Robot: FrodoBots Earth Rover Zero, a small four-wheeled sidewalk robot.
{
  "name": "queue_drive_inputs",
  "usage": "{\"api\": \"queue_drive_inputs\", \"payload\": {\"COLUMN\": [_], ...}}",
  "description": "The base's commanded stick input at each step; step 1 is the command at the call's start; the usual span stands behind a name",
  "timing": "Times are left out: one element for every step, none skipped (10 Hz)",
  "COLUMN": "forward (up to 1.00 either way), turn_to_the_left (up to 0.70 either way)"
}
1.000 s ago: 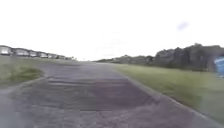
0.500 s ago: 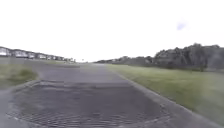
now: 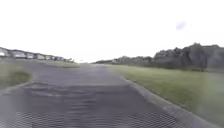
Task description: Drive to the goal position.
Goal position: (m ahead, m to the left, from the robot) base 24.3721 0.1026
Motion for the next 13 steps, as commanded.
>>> {"api": "queue_drive_inputs", "payload": {"forward": [0.70,0.70,0.70,0.70,0.70,0.70,0.70,0.70,0.70,0.70,0.70,0.70,0.70], "turn_to_the_left": [0.00,0.00,0.07,0.26,0.35,0.35,0.35,0.35,0.35,0.35,0.35,0.35,0.27]}}
